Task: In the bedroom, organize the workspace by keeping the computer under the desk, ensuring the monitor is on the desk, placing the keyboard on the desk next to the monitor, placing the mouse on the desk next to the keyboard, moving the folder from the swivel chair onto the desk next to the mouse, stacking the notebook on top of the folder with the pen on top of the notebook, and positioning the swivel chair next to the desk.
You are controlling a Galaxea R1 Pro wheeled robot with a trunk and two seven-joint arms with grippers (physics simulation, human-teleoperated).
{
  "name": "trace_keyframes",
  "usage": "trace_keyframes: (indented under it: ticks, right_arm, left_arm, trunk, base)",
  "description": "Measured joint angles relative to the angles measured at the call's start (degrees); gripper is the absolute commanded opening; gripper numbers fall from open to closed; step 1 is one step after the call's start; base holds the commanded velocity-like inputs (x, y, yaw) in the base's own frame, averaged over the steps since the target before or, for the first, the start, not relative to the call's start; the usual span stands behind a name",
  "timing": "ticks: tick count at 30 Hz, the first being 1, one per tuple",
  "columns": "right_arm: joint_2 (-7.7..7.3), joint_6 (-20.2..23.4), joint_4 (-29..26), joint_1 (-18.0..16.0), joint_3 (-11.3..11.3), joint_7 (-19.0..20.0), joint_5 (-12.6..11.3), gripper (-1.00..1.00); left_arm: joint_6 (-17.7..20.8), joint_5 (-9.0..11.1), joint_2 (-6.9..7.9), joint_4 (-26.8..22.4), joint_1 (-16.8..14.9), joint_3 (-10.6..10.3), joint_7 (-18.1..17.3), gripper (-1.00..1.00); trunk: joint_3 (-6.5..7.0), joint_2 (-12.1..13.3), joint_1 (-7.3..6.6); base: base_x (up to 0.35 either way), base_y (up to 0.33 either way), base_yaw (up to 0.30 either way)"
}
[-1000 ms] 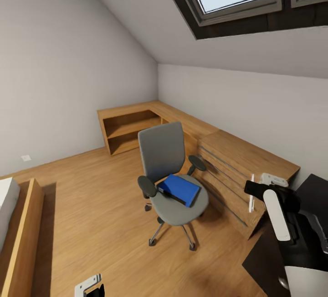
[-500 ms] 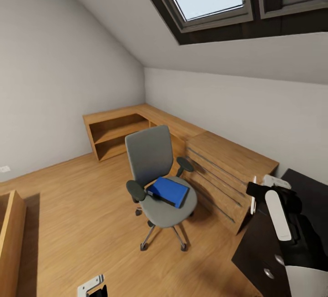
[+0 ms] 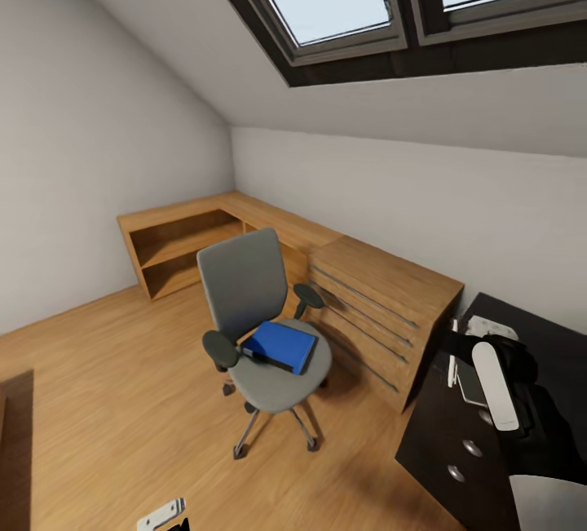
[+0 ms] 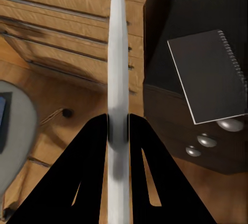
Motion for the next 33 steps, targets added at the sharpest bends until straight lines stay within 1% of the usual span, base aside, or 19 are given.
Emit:
trace_keyframes:
  ticks: [15, 17, 18, 20, 22, 31, 33]
  right_arm:
    - [0.02, -0.1, 0.8, 0.0, 0.2, -0.1, 0.1, -1.00]
    - [0.02, -0.1, 0.8, 0.0, 0.2, -0.1, 0.1, -1.00]
    - [0.02, -0.1, 0.9, 0.0, 0.2, -0.1, 0.1, -1.00]
    - [0.02, -0.1, 1.1, 0.0, 0.2, -0.1, 0.1, -1.00]
    - [0.02, -0.1, 1.7, 0.0, 0.2, -0.1, 0.1, -1.00]
    - [-0.09, -0.4, 5.2, 0.0, 0.2, 0.0, 0.2, -1.00]
    - [-0.14, -1.7, 6.6, 0.0, 0.2, 0.0, 0.2, -1.00]
  left_arm:
    - [-0.5, -0.1, 0.01, 0.0, 0.0, 0.0, 0.0, 1.00]
    - [-2.1, -0.1, 0.04, 0.0, 0.0, 0.1, -0.1, 1.00]
    - [-5.0, 0.0, 0.06, 0.0, 0.0, 0.1, -0.2, 1.00]
    - [-7.0, 0.1, 0.07, 0.0, 0.0, 0.1, -0.3, 1.00]
    - [-8.0, 0.1, 0.05, 0.0, 0.0, 0.0, -0.4, 1.00]
    - [-9.1, 0.1, 0.00, 0.1, 0.0, 0.0, -0.4, 1.00]
    - [-9.1, 0.2, -0.01, 0.2, 0.0, -0.3, -0.4, 1.00]
  trunk:
    - [0.99, 0.0, 0.00]
    - [1.13, 0.0, 0.00]
    - [1.19, 0.0, 0.00]
    - [1.32, 0.0, 0.00]
    - [1.45, 0.0, 0.00]
    - [2.04, 0.0, 0.00]
    - [2.16, 0.0, 0.00]
  base:
    - [0.000, 0.000, -0.228]
    - [0.000, 0.000, -0.229]
    - [0.000, 0.000, -0.229]
    - [0.000, 0.000, -0.229]
    - [0.000, 0.000, -0.230]
    - [0.000, 0.000, -0.230]
    - [0.000, 0.000, -0.231]
